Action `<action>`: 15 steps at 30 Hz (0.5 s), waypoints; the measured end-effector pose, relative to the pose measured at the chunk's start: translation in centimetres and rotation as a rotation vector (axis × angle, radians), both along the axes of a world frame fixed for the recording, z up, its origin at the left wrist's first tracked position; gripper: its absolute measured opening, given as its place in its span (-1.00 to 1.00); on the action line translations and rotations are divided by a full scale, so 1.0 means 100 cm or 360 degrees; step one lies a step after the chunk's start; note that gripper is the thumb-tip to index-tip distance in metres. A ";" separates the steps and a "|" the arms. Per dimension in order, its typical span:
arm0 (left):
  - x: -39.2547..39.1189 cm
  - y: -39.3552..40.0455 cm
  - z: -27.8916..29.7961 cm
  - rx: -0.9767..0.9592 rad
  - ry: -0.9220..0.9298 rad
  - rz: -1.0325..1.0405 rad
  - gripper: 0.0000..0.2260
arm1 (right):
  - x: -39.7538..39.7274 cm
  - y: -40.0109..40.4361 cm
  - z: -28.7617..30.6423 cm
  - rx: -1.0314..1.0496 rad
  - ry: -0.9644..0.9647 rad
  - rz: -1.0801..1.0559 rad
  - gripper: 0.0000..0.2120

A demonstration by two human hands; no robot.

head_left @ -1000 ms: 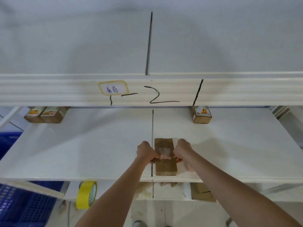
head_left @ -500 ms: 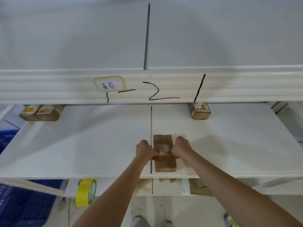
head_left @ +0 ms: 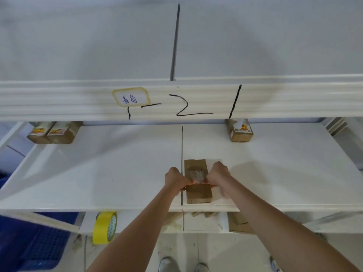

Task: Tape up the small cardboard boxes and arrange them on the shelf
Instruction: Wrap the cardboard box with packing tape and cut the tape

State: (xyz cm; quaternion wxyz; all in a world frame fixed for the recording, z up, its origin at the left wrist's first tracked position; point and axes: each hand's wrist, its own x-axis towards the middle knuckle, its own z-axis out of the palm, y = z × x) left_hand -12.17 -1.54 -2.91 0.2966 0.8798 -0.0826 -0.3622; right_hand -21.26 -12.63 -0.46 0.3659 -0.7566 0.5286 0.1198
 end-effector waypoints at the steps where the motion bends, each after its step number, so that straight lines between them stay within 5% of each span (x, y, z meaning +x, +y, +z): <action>1: 0.003 -0.001 0.000 -0.0009 0.0000 0.0000 -0.55 | 0.000 0.000 -0.001 0.0018 -0.0018 -0.0005 -0.77; 9: -0.003 -0.006 -0.015 0.0031 -0.0364 0.0073 -0.59 | 0.007 0.003 -0.017 -0.0196 -0.0017 -0.0124 -0.85; 15: -0.009 0.003 -0.007 -0.0043 -0.0256 0.0158 -0.66 | 0.011 0.005 -0.004 -0.0125 0.0047 0.0067 -0.80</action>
